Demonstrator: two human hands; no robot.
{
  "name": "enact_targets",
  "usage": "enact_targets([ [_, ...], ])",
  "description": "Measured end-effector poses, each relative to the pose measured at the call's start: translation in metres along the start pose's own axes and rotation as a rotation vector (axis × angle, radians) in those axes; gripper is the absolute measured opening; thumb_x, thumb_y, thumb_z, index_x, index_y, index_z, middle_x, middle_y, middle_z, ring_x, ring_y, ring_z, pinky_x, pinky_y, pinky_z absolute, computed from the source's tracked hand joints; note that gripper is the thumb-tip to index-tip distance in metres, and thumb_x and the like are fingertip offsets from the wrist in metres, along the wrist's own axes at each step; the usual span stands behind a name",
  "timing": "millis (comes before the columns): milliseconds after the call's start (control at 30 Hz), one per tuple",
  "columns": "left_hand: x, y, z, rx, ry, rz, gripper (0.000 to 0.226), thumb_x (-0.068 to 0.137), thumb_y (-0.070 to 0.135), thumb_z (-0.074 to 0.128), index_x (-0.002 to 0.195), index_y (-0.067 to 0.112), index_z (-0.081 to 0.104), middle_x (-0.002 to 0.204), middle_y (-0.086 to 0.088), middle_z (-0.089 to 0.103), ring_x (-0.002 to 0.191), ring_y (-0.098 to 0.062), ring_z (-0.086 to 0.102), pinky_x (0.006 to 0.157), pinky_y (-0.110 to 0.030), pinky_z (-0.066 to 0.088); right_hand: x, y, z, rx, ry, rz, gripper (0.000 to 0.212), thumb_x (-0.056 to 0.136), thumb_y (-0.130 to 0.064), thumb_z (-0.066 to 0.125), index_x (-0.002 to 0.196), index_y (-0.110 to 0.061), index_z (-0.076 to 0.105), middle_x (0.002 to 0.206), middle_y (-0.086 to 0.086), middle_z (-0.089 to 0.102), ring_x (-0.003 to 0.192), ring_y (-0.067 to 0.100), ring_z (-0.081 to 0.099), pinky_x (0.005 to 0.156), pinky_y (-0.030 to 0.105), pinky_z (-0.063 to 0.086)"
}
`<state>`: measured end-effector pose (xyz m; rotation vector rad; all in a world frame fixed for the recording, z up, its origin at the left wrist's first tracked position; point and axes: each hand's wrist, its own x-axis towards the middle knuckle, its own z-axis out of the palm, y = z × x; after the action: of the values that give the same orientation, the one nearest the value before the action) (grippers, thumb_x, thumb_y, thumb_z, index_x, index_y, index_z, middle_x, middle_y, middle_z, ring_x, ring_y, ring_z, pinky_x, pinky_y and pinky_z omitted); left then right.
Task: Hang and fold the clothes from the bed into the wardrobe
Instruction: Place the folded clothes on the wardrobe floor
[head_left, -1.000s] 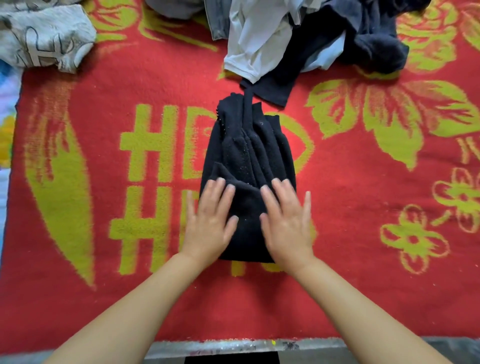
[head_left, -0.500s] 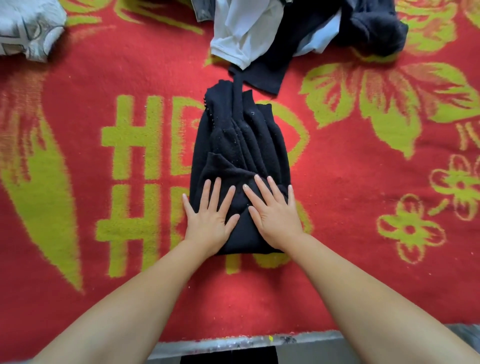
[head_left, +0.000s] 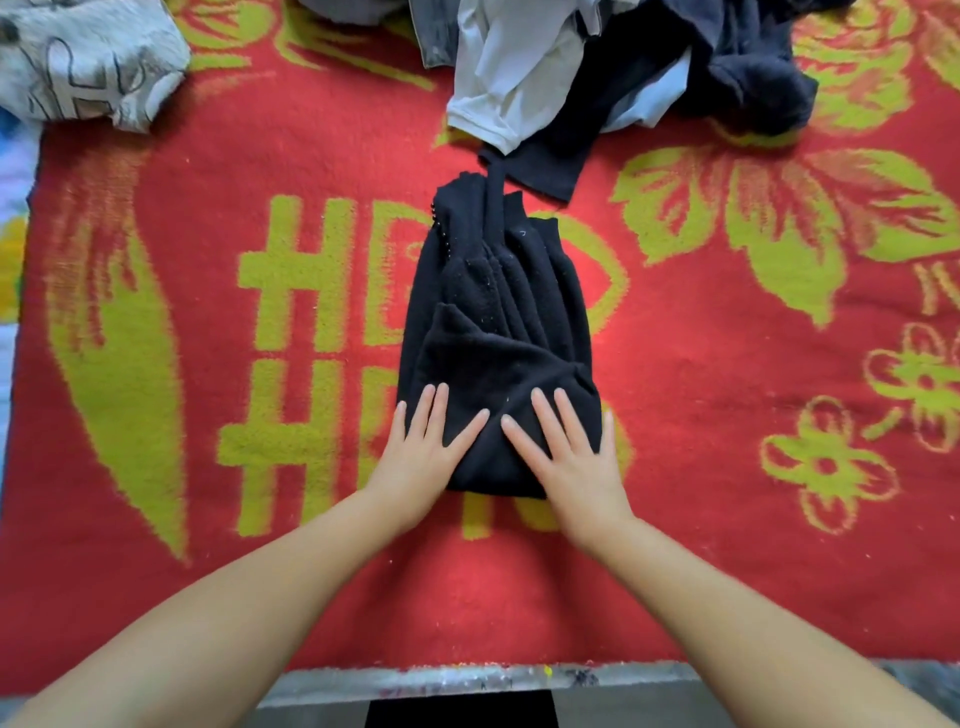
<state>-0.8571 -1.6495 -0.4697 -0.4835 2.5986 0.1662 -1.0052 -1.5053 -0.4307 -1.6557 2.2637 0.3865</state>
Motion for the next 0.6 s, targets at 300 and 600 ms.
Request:
enact_targets([
  [300,-0.023,-0.029,-0.11,-0.587,-0.734,0.208,0.049,0.083,0.002,0.04,0.126,0.023,0.047,0.107,-0.005,0.062,0.09,-0.015,0.061,0.068,-0.024,0.045,0.021,0.04,-0.09,0.411,-0.566,-0.286,0.066,0.076,-0.017,0.061,0.136,-0.038,0.044,0.131,-0.007,0.057,0.119,0.018,0.053,0.098,0.036,0.045],
  [600,0.057,-0.107,-0.162,-1.004,-0.531,-0.057,0.028,0.084,0.007,0.057,0.109,0.017,0.061,0.106,-0.003,0.065,0.092,-0.014,0.061,0.08,-0.031,0.05,0.084,0.105,-0.125,1.159,-0.601,0.213,0.043,0.09,0.0,0.054,0.12,-0.03,0.057,0.123,0.002,0.06,0.105,0.02,0.063,0.089,0.037,0.053],
])
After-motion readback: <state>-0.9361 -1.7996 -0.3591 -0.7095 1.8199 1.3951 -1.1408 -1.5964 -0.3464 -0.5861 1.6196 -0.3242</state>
